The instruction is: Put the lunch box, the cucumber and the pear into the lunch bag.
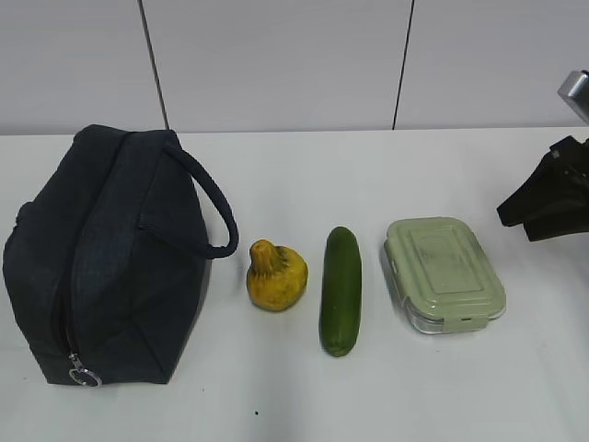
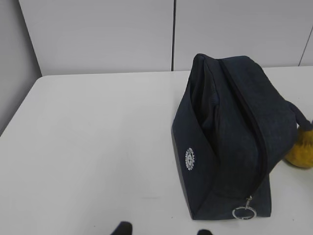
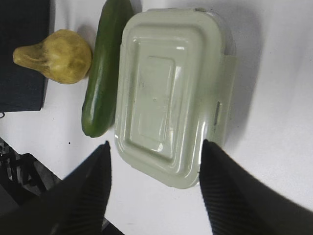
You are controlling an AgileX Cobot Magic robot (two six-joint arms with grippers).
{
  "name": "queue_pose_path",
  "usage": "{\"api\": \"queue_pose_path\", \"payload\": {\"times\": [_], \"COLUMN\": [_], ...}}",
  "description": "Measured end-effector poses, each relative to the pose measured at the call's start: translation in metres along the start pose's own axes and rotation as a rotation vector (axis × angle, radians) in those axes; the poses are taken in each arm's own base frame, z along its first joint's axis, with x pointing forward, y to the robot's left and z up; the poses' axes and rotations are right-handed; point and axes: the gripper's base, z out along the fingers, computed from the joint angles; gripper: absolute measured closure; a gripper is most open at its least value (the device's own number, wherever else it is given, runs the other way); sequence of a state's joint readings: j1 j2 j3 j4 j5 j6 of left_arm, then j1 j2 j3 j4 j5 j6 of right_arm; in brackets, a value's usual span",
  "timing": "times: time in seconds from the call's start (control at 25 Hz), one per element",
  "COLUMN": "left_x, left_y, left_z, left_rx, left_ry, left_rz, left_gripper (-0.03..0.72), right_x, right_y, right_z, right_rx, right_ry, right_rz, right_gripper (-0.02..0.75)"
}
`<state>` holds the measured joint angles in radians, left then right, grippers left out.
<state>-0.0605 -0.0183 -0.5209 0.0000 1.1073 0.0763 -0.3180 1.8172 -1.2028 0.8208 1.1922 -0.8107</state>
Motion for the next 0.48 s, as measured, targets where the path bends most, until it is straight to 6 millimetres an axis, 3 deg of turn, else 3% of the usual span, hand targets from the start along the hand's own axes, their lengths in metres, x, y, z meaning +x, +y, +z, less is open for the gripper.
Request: {"api": "queue_pose_path", "payload": {"times": [0.28,0.48], "left_x": [0.0,0.0], "left_y": [0.0,0.0], "left_z": [0.0,0.0], "left_rx": [0.0,0.0], "left_ry": [0.0,0.0], "left_rz": [0.0,0.0], "left_gripper": [0.432,0.432], "right_x": [-0.001,-0.001], "right_y": [-0.022,-0.032], "right_z": [0.025,0.036], "right_rx": [-0.058,-0.09], "right_ry": [0.033,0.035], "right_rz": [0.059,0.065], "right_gripper": [0.279,0.171]}}
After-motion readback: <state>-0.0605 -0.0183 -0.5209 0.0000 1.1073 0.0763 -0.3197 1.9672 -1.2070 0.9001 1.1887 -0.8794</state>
